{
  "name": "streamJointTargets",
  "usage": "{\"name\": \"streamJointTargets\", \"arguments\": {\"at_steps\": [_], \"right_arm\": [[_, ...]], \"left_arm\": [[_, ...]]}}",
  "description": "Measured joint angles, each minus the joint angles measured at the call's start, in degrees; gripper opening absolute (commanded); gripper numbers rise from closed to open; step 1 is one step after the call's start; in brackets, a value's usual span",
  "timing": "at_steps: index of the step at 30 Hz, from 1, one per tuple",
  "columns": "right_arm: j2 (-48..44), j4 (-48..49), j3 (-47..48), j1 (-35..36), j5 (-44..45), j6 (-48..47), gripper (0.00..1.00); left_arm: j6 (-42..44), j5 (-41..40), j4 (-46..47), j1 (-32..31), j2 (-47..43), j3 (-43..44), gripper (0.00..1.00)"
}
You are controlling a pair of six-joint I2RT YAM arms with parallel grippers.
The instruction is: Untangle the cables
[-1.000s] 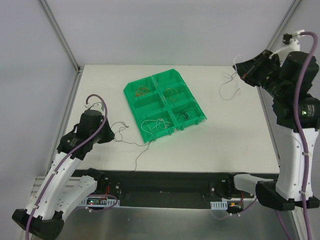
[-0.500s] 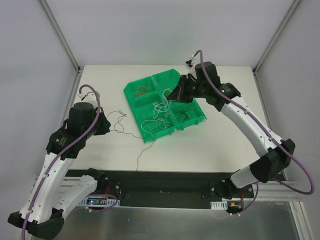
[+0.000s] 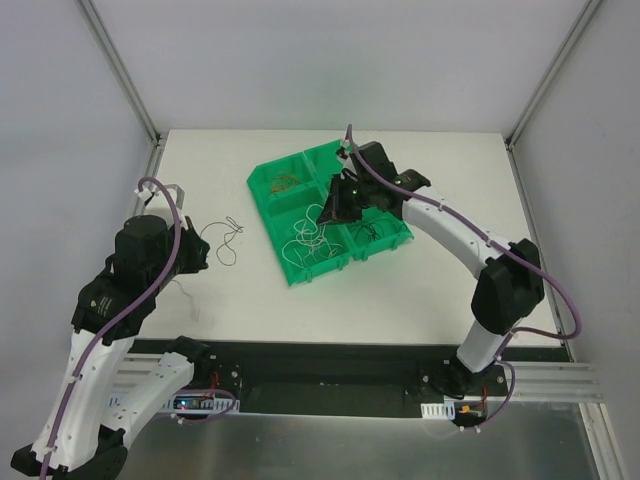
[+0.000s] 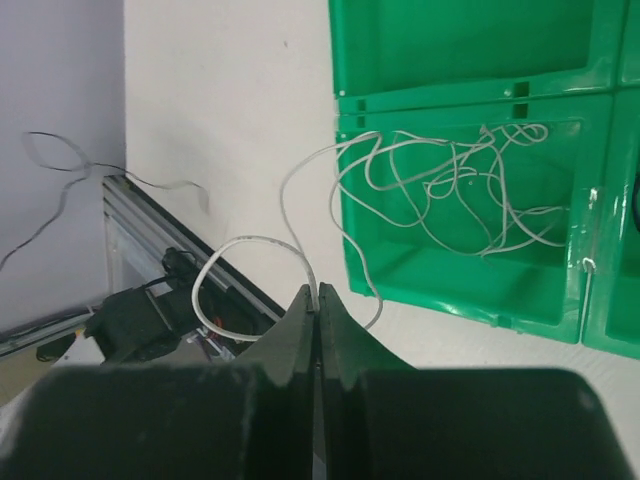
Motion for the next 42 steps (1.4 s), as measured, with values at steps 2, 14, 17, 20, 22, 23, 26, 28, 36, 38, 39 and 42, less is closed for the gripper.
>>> {"name": "streamJointTargets", "arguments": {"at_steps": [2,14,17,20,22,23,26,28,36,38,39,42], "right_arm": [[1.8,0.1,-0.1,0.0,0.3,-0.8,0.0],[17.9,-15.3,9.7,3.3,9.4,-8.3,0.12],[20.0,-18.8,13.9,4.1,12.1,-10.3,0.25],[20.3,-21.0,16.7,4.2,13.4,-12.0,0.37],[20.3,-22.1,18.1,4.2,13.9,-12.6,0.45],[20.3,-22.6,18.7,4.1,14.3,-13.0,0.5],[20.2,-24.1,20.1,4.1,15.1,-13.9,0.6],[19.6,-25.5,20.4,4.1,16.0,-14.7,0.63],[2.4,-27.9,13.8,2.9,17.4,-16.5,0.65],[-4.4,-28.0,9.7,1.6,17.4,-16.6,0.66],[-7.8,-28.1,7.4,0.7,17.5,-16.6,0.66],[-16.0,-28.6,0.9,-1.8,17.9,-16.6,0.67]], "left_arm": [[0.0,-0.3,-0.1,0.0,-0.1,0.0,0.0],[1.6,-1.2,0.4,0.0,5.3,1.5,0.0],[1.6,-1.0,1.0,0.0,7.5,2.6,0.0],[1.3,-1.2,1.4,0.0,9.1,2.7,0.0],[0.7,-1.8,1.8,0.0,9.7,2.1,0.0],[0.2,-2.4,1.9,0.0,10.1,1.4,0.0],[-2.1,-4.1,1.9,0.0,11.1,-1.2,0.0],[-3.8,-4.5,1.8,0.5,12.5,-3.0,0.0],[-9.5,-3.4,1.4,6.1,23.3,-3.8,0.0],[-11.2,-1.8,1.4,7.1,26.5,-2.6,0.0],[-11.9,-0.7,1.6,7.9,27.5,-2.1,0.0],[-14.2,3.5,3.3,10.3,30.2,0.1,0.0]]}}
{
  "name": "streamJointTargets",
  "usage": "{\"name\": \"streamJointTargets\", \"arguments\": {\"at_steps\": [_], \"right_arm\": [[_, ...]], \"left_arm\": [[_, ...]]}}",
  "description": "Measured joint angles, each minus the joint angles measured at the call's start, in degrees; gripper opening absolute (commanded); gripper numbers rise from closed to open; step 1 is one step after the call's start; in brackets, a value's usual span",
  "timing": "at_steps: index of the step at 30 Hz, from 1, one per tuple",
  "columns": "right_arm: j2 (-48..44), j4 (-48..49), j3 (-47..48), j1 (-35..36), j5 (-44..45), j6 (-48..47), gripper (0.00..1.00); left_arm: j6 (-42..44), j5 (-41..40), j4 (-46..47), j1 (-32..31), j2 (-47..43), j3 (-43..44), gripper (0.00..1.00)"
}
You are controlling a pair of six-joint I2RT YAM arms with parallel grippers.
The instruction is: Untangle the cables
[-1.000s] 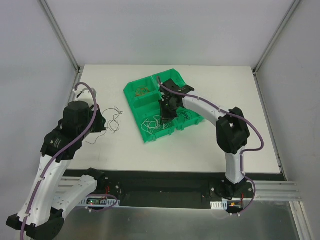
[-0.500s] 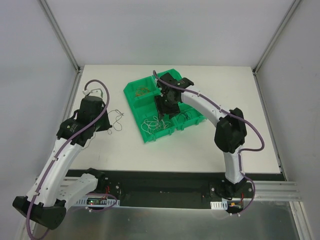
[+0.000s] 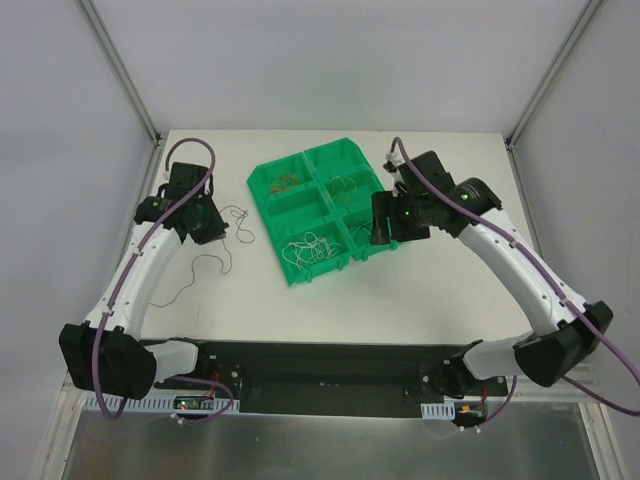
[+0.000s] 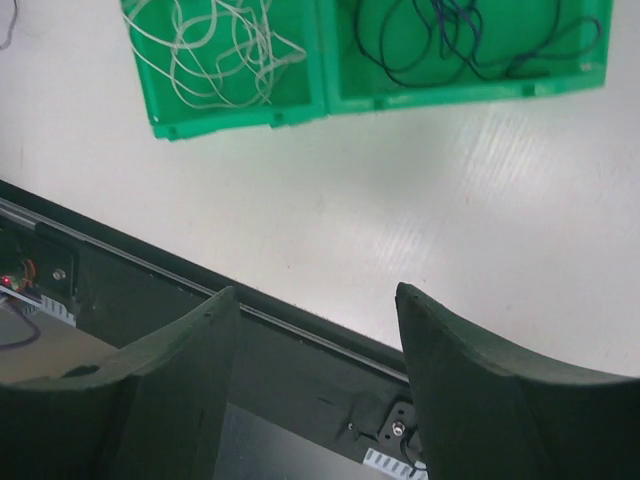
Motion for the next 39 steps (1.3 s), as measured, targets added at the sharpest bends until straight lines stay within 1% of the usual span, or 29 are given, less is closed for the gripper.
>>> {"name": "streamJointTargets", "arguments": {"at_steps": [2,5,9,11,16,18,19,20,22,24,25,27,29,33,39], "right_arm": [[-3.7,-0.5,-3.8,-1.1,0.2,0.0,0.68],[-6.7,-0.9,-7.4,-1.7,0.3,0.1,0.68],[-8.7,-1.6,-8.7,-2.3,0.2,0.0,0.68],[-9.3,-1.6,-8.7,-2.6,0.2,-0.3,0.68],[-10.0,-1.6,-8.7,-3.2,-0.2,-1.2,0.68],[-10.0,-1.6,-8.7,-3.5,-0.5,-1.4,0.68],[-10.0,-1.7,-8.7,-3.5,-0.7,-1.5,0.68],[-10.0,-1.6,-8.7,-3.5,-0.9,-1.6,0.68],[-10.0,-1.6,-8.7,-3.6,-1.3,-1.6,0.68],[-10.0,-1.6,-8.7,-3.6,-1.7,-1.7,0.68],[-10.0,-1.6,-8.8,-3.6,-1.9,-1.8,0.68],[-10.1,-1.5,-9.2,-3.7,-2.1,-1.8,0.68],[-10.5,-1.6,-9.9,-3.9,-2.2,-1.8,0.68],[-11.7,-1.6,-11.8,-4.5,-2.2,-1.9,0.68],[-14.1,-1.5,-14.0,-5.2,-3.0,-1.9,0.68]], "left_arm": [[-1.0,1.7,0.7,1.1,1.5,2.3,0.0],[-1.8,2.1,2.6,2.1,3.2,5.6,0.0],[-4.6,1.9,4.2,3.3,3.2,5.4,0.0],[-7.6,2.6,5.4,4.8,2.8,2.4,0.0],[-15.0,4.3,6.2,9.2,2.0,-9.9,0.01],[-17.2,5.4,6.0,11.3,2.0,-14.8,0.13],[-17.7,5.8,5.9,12.0,2.0,-15.9,0.21],[-18.2,5.9,5.9,12.8,2.0,-16.8,0.33],[-18.6,6.0,6.2,14.1,2.0,-17.2,0.54],[-18.2,6.0,7.0,15.1,1.8,-17.1,0.65],[-17.7,6.0,7.2,15.6,1.8,-17.0,0.73],[-16.0,6.1,7.0,16.0,2.6,-16.0,0.92],[-13.0,6.3,6.8,16.4,4.6,-13.6,0.99],[-6.6,7.9,6.8,16.4,8.5,-9.1,0.99],[2.4,11.2,6.2,16.3,7.1,-8.3,0.99]]}}
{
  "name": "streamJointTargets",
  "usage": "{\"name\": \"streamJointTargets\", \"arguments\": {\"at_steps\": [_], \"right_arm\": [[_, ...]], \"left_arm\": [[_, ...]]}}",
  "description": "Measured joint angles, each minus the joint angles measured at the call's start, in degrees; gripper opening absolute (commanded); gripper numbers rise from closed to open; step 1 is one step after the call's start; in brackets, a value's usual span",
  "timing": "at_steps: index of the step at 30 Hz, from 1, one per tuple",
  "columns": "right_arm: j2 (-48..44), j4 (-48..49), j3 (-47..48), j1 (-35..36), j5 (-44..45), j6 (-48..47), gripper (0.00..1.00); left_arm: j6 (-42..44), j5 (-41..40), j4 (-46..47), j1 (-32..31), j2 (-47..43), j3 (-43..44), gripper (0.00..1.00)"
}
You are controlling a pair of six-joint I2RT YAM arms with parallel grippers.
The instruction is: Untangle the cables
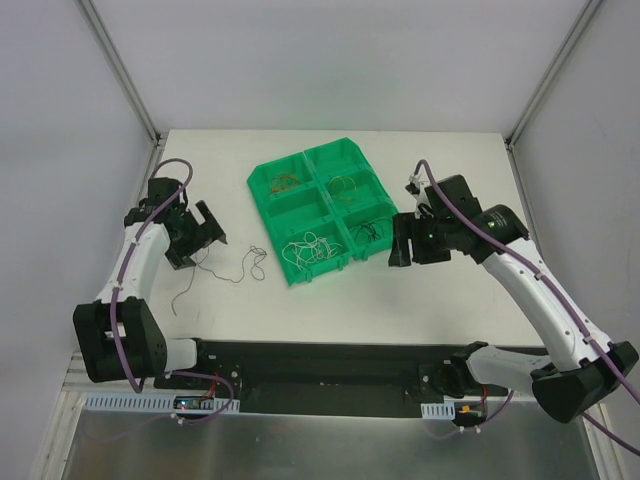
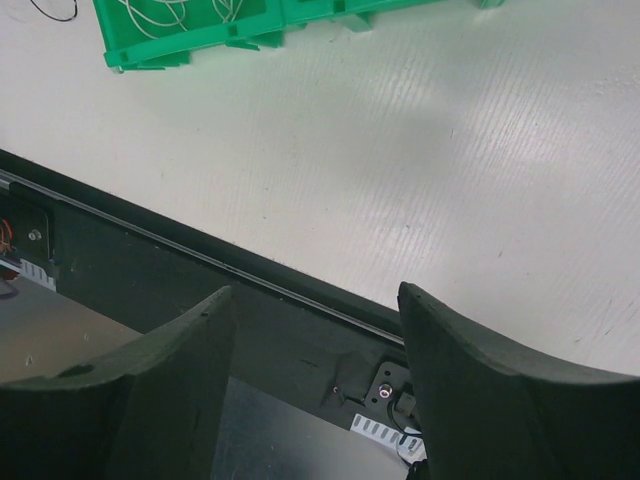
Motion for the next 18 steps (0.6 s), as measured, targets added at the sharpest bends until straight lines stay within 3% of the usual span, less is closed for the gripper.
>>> {"name": "streamJointTargets", "arguments": {"at_steps": [9,14,18], "right_arm": [[0.4,0.4,-0.6,-0.4,-2.3,0.2,0.68],[0.9,0.4,-0.6,-0.4,-2.6,0.2,0.68],[0.7,0.5,-0.5,-0.5,-2.6,0.3,0.68]], "left_arm": [[8.9,2.1,-1.2,0.0,-3.9,4.2,0.99],[14.3,14.3,0.0,-0.6,8.4,7.6,0.99],[16.9,18.6,0.5,-6.0,16.4,7.8,0.99]]}}
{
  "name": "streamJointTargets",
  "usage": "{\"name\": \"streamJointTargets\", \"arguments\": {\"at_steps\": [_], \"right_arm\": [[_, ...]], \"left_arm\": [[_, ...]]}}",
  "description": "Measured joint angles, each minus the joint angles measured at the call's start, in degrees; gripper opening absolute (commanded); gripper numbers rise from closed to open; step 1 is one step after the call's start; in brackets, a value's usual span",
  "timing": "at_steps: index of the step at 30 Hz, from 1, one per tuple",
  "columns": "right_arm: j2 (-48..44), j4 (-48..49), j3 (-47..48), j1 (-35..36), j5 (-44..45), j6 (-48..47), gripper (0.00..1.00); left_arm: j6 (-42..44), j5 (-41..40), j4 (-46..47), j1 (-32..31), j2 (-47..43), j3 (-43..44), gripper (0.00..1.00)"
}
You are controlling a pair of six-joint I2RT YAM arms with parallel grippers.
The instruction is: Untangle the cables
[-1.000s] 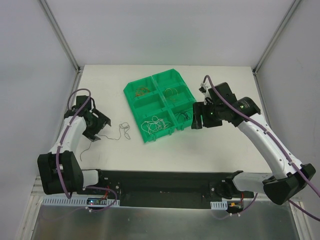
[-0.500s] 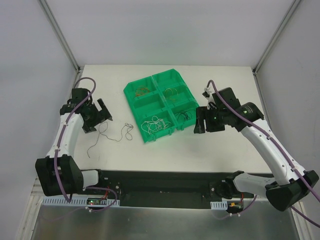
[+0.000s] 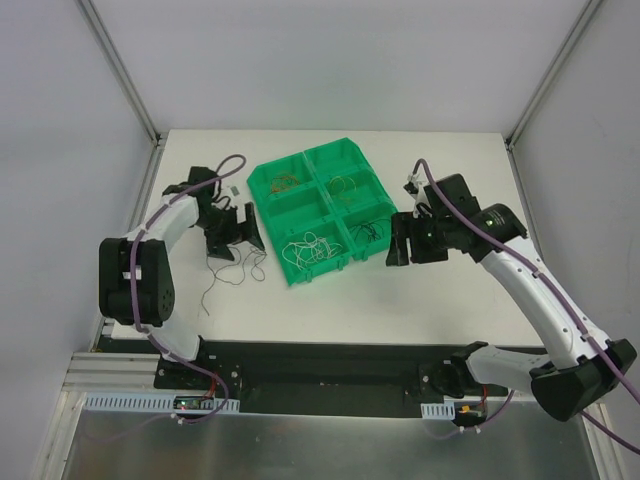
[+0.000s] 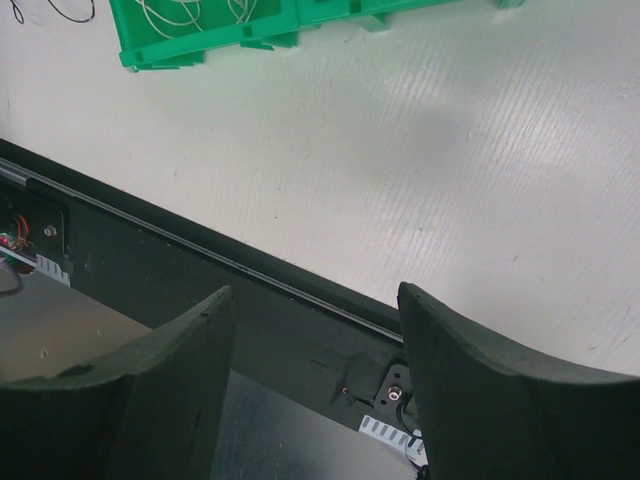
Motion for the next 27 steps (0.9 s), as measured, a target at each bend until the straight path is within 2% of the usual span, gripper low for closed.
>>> {"name": "streamJointTargets", "arguments": {"at_steps": [6,8,10,20,27], "right_arm": [[-2.5,0.3,0.0,0.0,0.9,0.4,0.68],[-3.5,0.3,0.0,0.0,1.1,0.4,0.68],[-4.1,0.3,0.0,0.0,1.3,0.4,0.68],[-4.1,0.6,0.0,-0.2,1.5,0.7,0.67],[-4.0,1.2,0.0,-0.3,1.5,1.3,0.66]], "left_arm": [[1.0,-1.0,-0.1,-10.8,1.3,3.0,0.95],[1.0,-4.7,0.2,-13.0,1.3,4.1,0.94],[1.1,-9.2,0.3,-14.7,1.3,4.3,0.99],[-1.0,-25.8,-1.5,-16.0,4.1,4.3,0.99],[-2.6,-24.5,-3.2,-16.2,11.8,5.2,0.97]]}}
